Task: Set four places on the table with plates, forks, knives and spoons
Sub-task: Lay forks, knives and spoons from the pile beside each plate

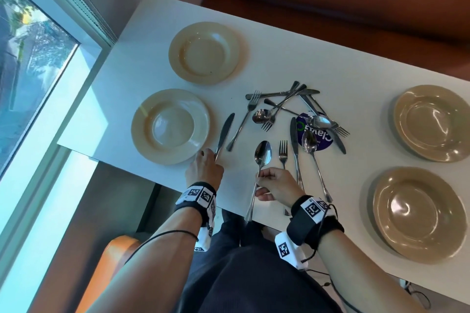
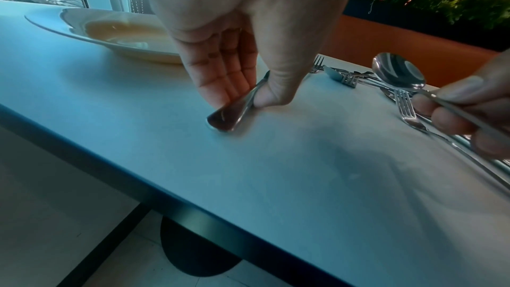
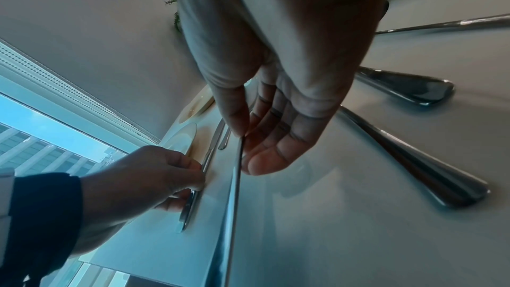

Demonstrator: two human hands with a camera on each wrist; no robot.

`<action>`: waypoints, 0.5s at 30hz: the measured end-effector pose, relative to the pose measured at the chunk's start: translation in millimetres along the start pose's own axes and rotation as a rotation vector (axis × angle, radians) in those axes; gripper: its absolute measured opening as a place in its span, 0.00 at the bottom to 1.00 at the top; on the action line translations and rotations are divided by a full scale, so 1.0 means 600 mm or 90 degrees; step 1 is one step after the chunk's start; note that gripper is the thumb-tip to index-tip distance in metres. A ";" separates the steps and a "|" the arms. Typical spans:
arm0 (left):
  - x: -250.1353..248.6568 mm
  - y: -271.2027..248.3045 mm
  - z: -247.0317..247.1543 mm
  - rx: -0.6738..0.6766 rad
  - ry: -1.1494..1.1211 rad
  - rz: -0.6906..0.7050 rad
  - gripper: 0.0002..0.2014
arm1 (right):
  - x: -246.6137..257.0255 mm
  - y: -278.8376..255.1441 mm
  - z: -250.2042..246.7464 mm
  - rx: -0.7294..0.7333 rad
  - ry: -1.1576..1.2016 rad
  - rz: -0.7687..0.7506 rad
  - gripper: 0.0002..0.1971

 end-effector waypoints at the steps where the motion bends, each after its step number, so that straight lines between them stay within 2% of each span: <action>1: -0.001 0.000 -0.001 -0.003 0.000 0.008 0.10 | 0.000 0.000 -0.002 -0.002 -0.001 0.000 0.02; 9: -0.009 0.004 -0.016 0.015 0.000 0.023 0.13 | -0.006 0.002 -0.019 -0.017 0.035 0.011 0.03; 15: -0.012 0.018 -0.012 0.026 0.037 0.046 0.09 | -0.007 -0.004 -0.030 -0.027 0.056 0.010 0.02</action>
Point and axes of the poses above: each hand's wrist, its own y-axis towards the middle knuckle, its own z-axis out of the palm, x = y × z, the point moved 6 cm from there along y, towards the middle knuckle, and after that the axes turned 12 degrees about -y, right-handed, at the moved point
